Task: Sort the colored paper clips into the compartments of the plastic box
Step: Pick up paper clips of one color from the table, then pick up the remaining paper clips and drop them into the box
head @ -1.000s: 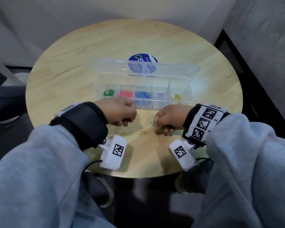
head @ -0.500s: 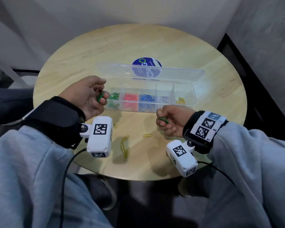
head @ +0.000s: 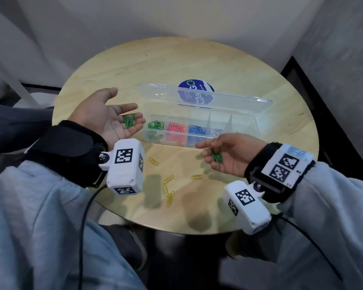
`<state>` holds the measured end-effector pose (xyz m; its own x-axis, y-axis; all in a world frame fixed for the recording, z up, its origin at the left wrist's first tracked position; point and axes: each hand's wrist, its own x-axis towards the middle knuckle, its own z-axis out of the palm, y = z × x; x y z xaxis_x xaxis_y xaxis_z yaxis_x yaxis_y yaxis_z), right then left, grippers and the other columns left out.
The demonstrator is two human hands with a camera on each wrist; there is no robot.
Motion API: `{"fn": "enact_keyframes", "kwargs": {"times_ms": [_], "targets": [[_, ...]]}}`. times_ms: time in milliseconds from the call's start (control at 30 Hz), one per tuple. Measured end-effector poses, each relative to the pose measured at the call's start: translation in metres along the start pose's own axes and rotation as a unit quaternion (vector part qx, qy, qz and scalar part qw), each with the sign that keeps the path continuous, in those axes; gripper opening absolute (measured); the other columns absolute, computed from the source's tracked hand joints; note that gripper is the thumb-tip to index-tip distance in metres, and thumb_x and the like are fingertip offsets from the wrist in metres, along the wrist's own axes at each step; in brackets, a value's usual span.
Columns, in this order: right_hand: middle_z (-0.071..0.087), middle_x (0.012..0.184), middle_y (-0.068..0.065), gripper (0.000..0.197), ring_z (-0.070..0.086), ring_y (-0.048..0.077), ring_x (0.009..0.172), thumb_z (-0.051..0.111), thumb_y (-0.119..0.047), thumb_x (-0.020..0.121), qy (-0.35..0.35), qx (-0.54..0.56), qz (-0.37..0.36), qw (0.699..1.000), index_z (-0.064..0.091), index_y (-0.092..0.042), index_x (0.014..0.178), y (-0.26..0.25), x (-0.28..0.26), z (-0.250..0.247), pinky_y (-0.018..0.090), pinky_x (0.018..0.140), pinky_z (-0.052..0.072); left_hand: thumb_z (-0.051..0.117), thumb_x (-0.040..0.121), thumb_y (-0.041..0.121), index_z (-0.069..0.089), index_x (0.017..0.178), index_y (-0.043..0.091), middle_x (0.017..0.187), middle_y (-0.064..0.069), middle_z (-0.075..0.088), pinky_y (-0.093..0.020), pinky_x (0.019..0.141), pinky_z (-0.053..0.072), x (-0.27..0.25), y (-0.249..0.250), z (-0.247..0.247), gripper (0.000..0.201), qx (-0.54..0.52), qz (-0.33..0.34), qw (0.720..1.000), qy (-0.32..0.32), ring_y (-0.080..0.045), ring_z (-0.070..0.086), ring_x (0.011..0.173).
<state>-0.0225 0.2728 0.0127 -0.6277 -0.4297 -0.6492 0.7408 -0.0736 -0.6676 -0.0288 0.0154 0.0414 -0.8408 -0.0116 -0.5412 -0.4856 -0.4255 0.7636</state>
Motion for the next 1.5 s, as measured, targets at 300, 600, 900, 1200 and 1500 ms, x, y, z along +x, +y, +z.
{"fn": "enact_keyframes", "kwargs": {"times_ms": [300, 600, 900, 1200, 1500], "targets": [[0.053, 0.115, 0.024, 0.054, 0.052, 0.03, 0.114, 0.009, 0.016, 0.087, 0.071, -0.032, -0.101, 0.992, 0.04, 0.009, 0.132, -0.05, 0.032, 0.076, 0.032, 0.093, 0.045, 0.029, 0.096, 0.043, 0.056, 0.099, 0.003, 0.114, -0.021, 0.051, -0.031, 0.076, 0.047, 0.012, 0.002, 0.007, 0.048, -0.006, 0.002, 1.0, -0.027, -0.031, 0.051, 0.111], [0.039, 0.145, 0.022, 0.045, 0.041, 0.03, 0.135, 0.025, 0.007, 0.095, 0.109, -0.08, -0.081, 0.988, 0.04, 0.001, 0.136, -0.055, 0.064, 0.102, 0.033, 0.109, 0.038, 0.028, 0.094, 0.033, 0.057, 0.102, 0.003, 0.113, -0.017, 0.044, -0.033, 0.089, 0.042, 0.029, -0.005, 0.016, 0.041, -0.01, 0.011, 1.0, -0.025, -0.025, 0.048, 0.092], [0.058, 0.082, 0.005, 0.031, 0.057, 0.015, 0.07, 0.04, 0.012, 0.088, 0.062, -0.305, -0.106, 0.945, 0.055, -0.014, 0.084, -0.034, 0.017, 0.045, 0.023, 0.062, 0.05, 0.031, 0.097, 0.037, 0.046, 0.134, 0.005, 0.151, -0.016, 0.028, -0.035, 0.116, 0.018, 0.03, -0.012, 0.042, 0.051, 0.065, 0.043, 0.997, 0.005, -0.022, 0.016, 0.146], [0.052, 0.08, -0.012, 0.017, 0.054, 0.013, 0.082, 0.06, -0.023, 0.078, 0.122, -0.718, -0.002, 0.685, 0.054, -0.033, 0.09, 0.007, 0.009, -0.004, 0.026, 0.077, 0.048, 0.061, 0.08, 0.027, 0.059, 0.082, 0.019, 0.08, -0.004, 0.06, -0.031, 0.07, 0.046, 0.004, -0.018, 0.032, 0.009, 0.475, 0.143, 0.867, 0.045, -0.021, 0.055, 0.073], [0.055, 0.099, -0.003, 0.03, 0.059, 0.022, 0.087, 0.068, -0.027, 0.073, 0.062, -0.805, -0.027, 0.59, 0.046, -0.023, 0.092, 0.018, 0.017, 0.002, 0.038, 0.079, 0.054, 0.066, 0.076, 0.022, 0.056, 0.091, 0.022, 0.091, 0.001, 0.059, -0.026, 0.074, 0.043, 0.004, -0.053, 0.025, 0.018, 0.725, 0.04, 0.686, 0.047, -0.02, 0.056, 0.083]]}}
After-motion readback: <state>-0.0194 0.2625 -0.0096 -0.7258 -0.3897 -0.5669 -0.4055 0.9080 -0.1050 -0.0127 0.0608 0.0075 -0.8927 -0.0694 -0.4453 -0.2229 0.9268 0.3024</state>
